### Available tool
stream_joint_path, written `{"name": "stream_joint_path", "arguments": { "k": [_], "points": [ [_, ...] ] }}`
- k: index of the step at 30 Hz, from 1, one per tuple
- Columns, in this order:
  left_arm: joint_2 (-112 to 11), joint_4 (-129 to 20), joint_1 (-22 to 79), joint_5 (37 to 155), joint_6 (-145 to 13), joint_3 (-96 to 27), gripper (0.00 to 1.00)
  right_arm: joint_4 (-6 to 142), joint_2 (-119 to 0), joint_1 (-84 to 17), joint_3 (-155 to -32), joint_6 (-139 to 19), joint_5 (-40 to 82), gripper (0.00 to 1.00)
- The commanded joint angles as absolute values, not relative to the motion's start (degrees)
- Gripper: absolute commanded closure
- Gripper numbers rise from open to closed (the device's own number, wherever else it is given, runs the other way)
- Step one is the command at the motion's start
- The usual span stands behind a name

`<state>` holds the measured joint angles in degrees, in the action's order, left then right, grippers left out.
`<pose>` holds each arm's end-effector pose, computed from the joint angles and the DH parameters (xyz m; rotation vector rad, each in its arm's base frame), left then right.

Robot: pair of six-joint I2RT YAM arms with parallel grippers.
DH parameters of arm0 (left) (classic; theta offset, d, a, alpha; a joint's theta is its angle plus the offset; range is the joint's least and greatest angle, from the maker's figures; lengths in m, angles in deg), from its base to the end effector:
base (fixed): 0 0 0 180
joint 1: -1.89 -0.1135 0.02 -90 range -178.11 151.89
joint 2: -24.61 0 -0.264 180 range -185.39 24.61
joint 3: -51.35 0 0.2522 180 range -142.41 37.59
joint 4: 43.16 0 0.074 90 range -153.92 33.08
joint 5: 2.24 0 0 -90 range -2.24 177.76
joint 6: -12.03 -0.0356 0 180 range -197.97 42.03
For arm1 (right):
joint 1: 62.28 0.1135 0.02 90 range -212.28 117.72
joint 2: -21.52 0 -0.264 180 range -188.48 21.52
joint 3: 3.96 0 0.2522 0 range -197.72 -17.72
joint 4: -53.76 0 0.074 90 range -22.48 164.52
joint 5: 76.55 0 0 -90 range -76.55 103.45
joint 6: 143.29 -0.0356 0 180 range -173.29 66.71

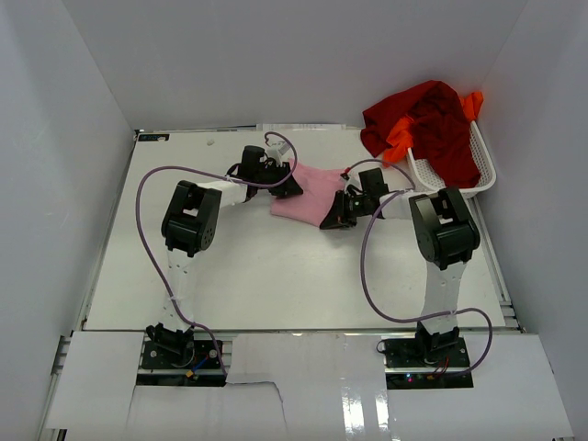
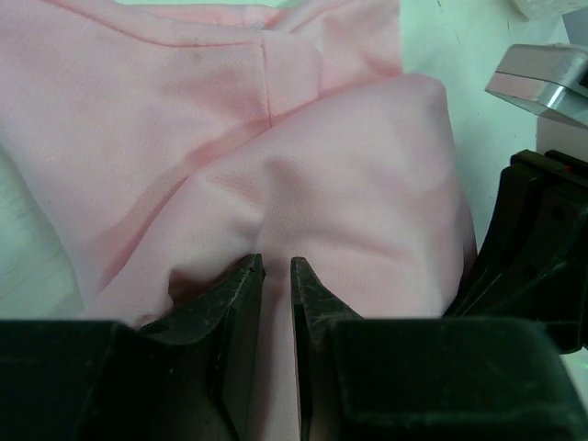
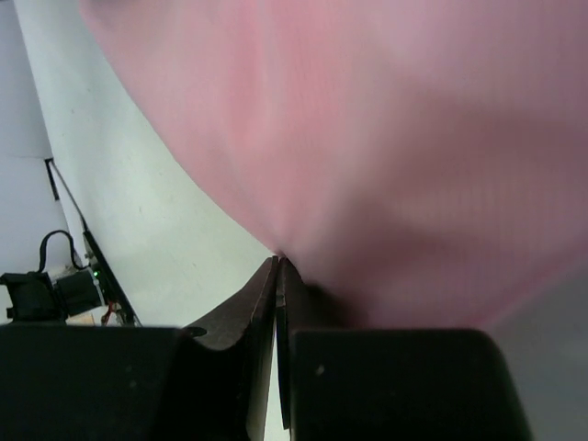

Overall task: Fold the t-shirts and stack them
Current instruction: Smooth out wrinkles on the folded tshirt

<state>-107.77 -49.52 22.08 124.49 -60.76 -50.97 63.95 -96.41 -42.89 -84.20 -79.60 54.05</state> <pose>0.4607 -0.1921 0.1213 0.4321 2.2217 -1.0633 0.3800 0.1583 0.1176 -0.2018 2.4834 1.2097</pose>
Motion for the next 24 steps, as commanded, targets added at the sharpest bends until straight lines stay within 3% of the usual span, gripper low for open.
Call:
{"name": "stream_joint_path", "arguments": {
  "k": [1,14,24],
  "points": [
    [-106.7,-55.3,21.9,119.3,-63.1,-49.4,0.68,67.4,-90.7,-44.7,-79.6,-76.4,49.3,0.92],
    [-98.3,-59.6,21.9,117.0,-63.3,-46.7,0.67,75.3,-84.8,-45.6,-84.7,-72.5,46.8,0.92],
    [-89.5,-62.5,22.5,115.6,-60.2,-39.9,0.66,74.5,-90.7,-45.1,-95.8,-74.6,50.7,0.92]
  ]
}}
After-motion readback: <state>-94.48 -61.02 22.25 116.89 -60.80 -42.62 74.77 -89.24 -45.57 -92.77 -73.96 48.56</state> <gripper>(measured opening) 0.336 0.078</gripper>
